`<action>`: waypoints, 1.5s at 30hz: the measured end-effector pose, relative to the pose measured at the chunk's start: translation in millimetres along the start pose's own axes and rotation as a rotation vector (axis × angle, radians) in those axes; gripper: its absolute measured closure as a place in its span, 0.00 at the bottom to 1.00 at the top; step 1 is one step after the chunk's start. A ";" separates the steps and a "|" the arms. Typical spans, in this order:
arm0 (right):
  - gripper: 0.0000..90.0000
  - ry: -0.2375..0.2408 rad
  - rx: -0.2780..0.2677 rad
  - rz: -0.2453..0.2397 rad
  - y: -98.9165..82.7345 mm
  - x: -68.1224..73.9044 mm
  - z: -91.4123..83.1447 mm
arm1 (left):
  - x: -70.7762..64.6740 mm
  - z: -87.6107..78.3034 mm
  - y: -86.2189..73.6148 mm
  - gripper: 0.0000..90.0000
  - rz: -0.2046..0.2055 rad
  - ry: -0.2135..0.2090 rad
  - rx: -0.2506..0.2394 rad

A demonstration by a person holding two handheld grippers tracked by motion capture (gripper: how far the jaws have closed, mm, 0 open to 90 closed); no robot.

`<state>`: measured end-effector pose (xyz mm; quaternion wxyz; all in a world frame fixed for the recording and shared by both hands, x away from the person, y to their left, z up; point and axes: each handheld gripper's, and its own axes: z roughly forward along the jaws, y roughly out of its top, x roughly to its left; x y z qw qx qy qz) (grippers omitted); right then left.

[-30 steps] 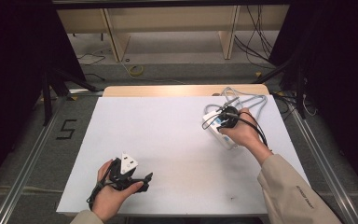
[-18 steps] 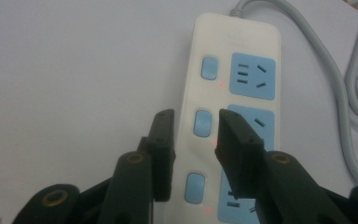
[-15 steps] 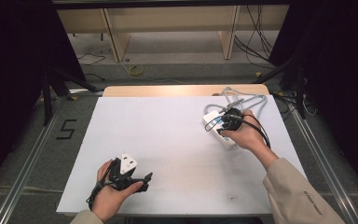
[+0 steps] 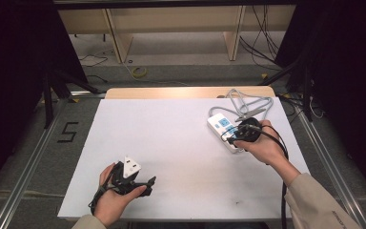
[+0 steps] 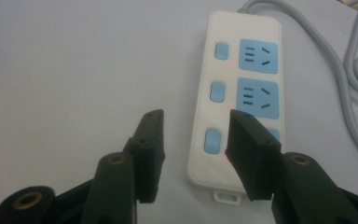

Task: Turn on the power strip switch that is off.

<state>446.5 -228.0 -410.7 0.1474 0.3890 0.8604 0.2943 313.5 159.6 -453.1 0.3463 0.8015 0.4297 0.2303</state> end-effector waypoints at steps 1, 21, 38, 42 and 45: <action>0.62 0.002 -0.001 0.001 -2.4 0.2 -1.8 | 0.1 0.0 0.0 0.17 0.000 0.000 0.001; 0.52 0.051 -0.065 0.019 -51.8 5.6 -26.3 | -0.1 1.5 -0.7 0.17 -0.003 0.001 0.008; 0.45 0.082 -0.114 0.026 -98.7 21.9 -40.8 | -0.4 2.2 -1.4 0.17 0.002 -0.006 0.019; 0.44 0.073 -0.137 0.032 -108.7 24.1 -45.6 | -0.7 2.2 -1.7 0.17 -0.002 -0.008 0.020; 0.44 0.067 -0.162 0.041 -116.9 24.7 -48.7 | -0.8 2.2 -1.8 0.17 -0.001 -0.008 0.020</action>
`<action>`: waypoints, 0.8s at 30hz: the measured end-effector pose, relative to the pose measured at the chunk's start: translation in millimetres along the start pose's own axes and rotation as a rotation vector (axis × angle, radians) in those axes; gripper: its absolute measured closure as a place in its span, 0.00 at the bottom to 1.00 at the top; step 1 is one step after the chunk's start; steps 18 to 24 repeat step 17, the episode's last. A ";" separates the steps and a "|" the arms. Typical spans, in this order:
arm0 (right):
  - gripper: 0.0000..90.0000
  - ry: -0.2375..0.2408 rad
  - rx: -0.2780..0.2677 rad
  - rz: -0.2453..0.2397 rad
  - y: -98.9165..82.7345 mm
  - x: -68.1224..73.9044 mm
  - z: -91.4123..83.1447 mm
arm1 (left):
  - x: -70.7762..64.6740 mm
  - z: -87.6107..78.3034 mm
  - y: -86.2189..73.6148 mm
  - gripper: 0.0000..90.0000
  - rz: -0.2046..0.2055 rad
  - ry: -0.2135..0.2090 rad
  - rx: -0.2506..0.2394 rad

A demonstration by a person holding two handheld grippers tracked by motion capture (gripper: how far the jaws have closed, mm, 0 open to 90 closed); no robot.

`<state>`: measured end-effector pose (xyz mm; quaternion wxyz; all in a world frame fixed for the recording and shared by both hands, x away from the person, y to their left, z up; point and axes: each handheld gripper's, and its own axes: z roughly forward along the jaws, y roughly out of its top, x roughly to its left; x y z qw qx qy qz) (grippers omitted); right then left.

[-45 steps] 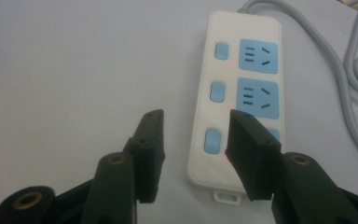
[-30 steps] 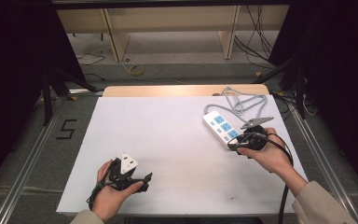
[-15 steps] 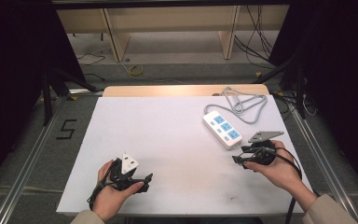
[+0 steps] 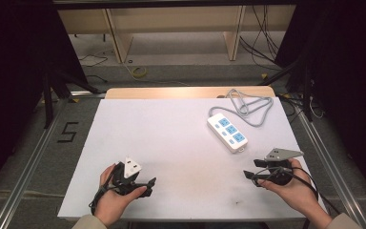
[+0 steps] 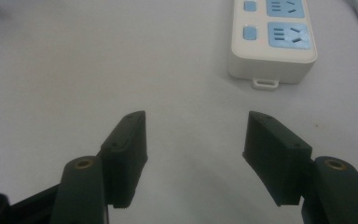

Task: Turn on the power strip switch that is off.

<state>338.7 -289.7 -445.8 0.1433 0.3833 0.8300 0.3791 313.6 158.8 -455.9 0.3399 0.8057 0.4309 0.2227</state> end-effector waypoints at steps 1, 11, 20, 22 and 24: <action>0.43 -0.002 -0.008 0.005 -2.3 0.3 -1.5 | -0.1 -0.1 0.1 0.17 0.001 0.000 0.000; 0.40 -0.016 -0.072 0.025 -6.1 -1.5 -8.8 | -2.0 -0.9 0.9 0.17 0.009 -0.002 -0.010; 0.39 -0.019 -0.081 0.023 -6.9 -3.2 -9.4 | -3.2 -0.2 2.1 0.17 0.016 -0.010 -0.004; 0.39 -0.019 -0.081 0.023 -6.9 -3.2 -9.4 | -3.2 -0.2 2.1 0.17 0.016 -0.010 -0.004; 0.39 -0.019 -0.081 0.023 -6.9 -3.2 -9.4 | -3.2 -0.2 2.1 0.17 0.016 -0.010 -0.004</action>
